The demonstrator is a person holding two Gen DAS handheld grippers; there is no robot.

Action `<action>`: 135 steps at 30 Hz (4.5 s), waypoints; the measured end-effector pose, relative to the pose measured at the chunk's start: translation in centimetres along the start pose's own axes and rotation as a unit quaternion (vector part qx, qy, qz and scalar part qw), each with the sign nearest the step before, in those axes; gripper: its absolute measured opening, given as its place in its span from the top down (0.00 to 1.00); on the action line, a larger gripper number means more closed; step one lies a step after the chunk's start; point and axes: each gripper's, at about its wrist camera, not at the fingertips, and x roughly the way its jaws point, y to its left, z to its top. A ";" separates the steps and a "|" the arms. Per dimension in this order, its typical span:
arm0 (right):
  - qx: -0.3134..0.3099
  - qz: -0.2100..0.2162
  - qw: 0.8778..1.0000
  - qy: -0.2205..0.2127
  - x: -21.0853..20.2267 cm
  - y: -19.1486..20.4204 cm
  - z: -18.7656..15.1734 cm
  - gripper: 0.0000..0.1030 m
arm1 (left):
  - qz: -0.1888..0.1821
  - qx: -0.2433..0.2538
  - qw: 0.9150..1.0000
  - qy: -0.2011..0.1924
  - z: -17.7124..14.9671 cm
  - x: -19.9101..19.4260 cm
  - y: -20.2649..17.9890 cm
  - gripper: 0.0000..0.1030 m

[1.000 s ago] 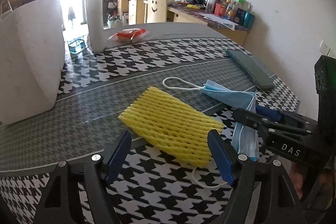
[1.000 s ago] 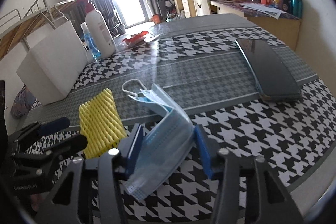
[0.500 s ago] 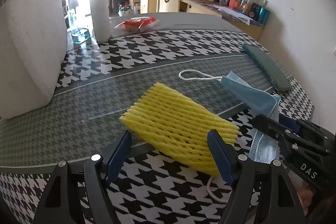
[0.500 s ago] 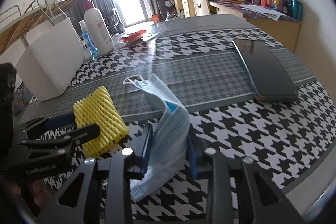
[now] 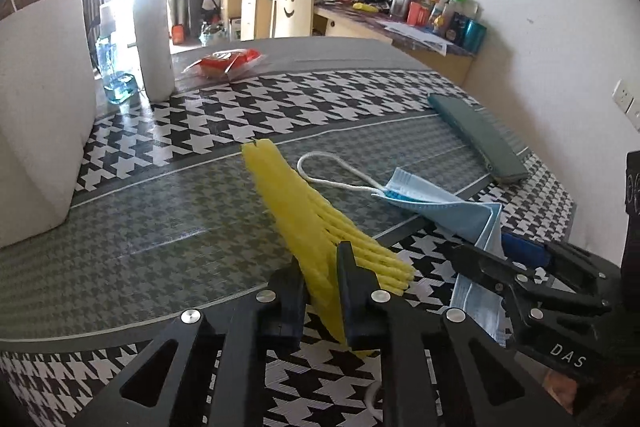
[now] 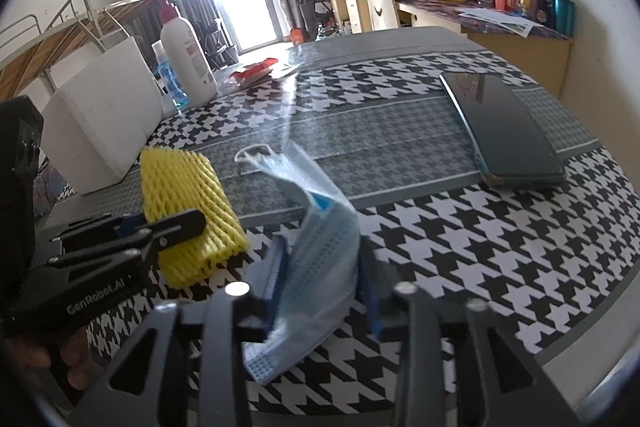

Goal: Organize soft objects
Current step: 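Close the left gripper on the yellow sponge edge and lift it, then carry the yellow sponge and blue mask in both grippers over the foam box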

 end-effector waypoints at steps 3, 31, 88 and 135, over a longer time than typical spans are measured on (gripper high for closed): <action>0.003 -0.004 1.000 0.000 -0.2 -0.2 -0.1 0.49 | -0.009 0.000 1.000 -0.004 0.0 -0.5 0.0 0.87; -0.019 -0.016 0.999 -0.040 -2.7 3.6 1.2 0.72 | -0.007 0.031 0.997 -0.065 -1.1 -6.8 2.3 0.87; -0.068 0.022 0.990 -0.124 -5.0 11.4 7.4 0.72 | 0.028 0.045 0.985 -0.166 3.0 -15.3 7.4 0.92; -0.110 0.043 0.978 -0.173 -5.2 16.6 13.5 0.72 | 0.097 0.030 0.964 -0.246 8.6 -19.5 12.1 0.92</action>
